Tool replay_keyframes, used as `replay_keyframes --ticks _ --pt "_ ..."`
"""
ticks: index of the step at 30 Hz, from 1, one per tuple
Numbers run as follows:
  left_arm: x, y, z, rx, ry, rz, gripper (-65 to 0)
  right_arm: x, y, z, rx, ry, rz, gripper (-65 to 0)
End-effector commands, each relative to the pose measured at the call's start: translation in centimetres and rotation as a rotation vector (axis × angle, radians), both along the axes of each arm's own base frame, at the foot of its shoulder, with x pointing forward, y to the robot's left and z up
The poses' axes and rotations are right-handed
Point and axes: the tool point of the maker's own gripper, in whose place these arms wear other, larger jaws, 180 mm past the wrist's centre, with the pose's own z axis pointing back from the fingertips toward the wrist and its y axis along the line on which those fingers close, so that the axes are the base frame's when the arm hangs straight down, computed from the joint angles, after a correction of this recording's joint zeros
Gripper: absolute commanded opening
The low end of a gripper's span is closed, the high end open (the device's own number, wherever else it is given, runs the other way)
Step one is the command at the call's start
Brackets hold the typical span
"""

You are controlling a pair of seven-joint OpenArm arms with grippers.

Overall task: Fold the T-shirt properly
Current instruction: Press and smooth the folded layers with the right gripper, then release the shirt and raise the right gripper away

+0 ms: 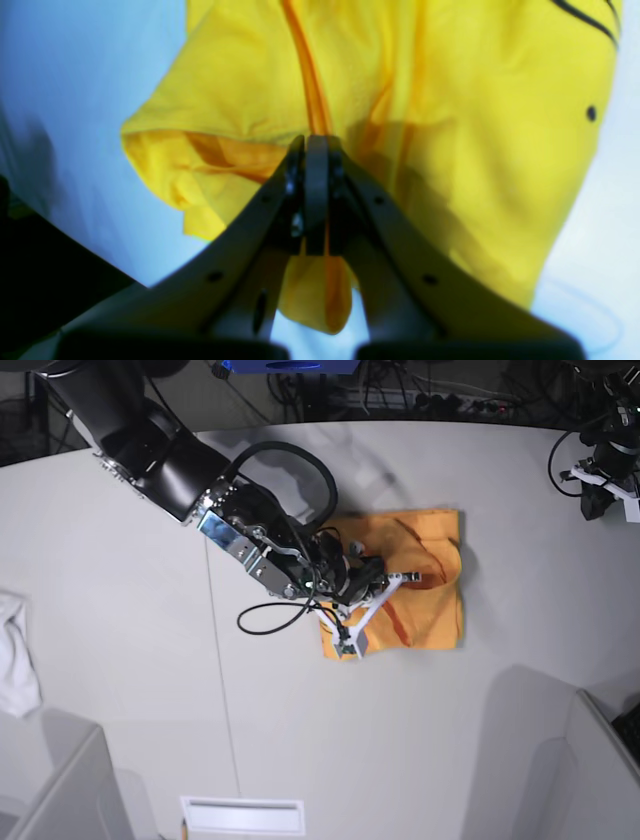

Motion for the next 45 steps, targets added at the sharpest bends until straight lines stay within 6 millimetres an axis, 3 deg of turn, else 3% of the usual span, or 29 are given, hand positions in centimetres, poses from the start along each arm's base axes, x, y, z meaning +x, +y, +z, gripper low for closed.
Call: replay_keyframes --ticks 1,5,9,16,20,23,30,36,40,42,45 --pt "0.5 0.5 1.2 0.024 -0.035 -0.011 -65.0 1.4 0.1 1.0 0.008 -0.032 -0.012 -65.0" --pt "0.5 0.5 1.2 0.024 -0.035 -0.011 -65.0 2.3 -0.9 -0.5 -0.029 -0.036 -0.053 -65.0" --pt "0.5 0.5 1.2 0.024 -0.035 -0.011 -65.0 2.5 -0.6 -0.6 -0.029 -0.044 -0.058 -65.0" --pt "0.5 0.4 1.2 0.019 -0.039 -0.010 -65.0 1.6 3.8 0.8 0.042 -0.031 -0.021 -65.0" --pt "0.6 0.4 1.2 0.020 -0.040 -0.010 -65.0 2.3 6.7 0.9 0.090 -0.086 0.035 -65.0" --pt "0.6 0.3 1.3 0.019 -0.042 -0.011 -65.0 3.8 6.9 0.8 0.094 -0.142 0.019 -65.0" --pt "0.6 0.4 1.3 0.019 -0.042 -0.010 -65.0 5.6 7.9 3.1 0.164 -0.278 0.028 -65.0" --pt "0.7 0.4 1.3 0.020 -0.044 -0.011 -65.0 4.9 10.1 5.4 0.358 -0.229 0.001 -65.0" --pt "0.7 0.4 1.4 0.022 -0.045 -0.012 -65.0 4.5 11.9 8.5 0.536 -0.248 0.049 -65.0" --pt "0.7 0.4 1.4 0.022 -0.045 -0.012 -65.0 5.3 11.9 9.6 0.524 -0.269 0.077 -65.0" --pt "0.7 0.4 1.4 0.022 -0.045 -0.012 -65.0 5.5 9.7 7.9 0.426 -0.208 0.105 -65.0"
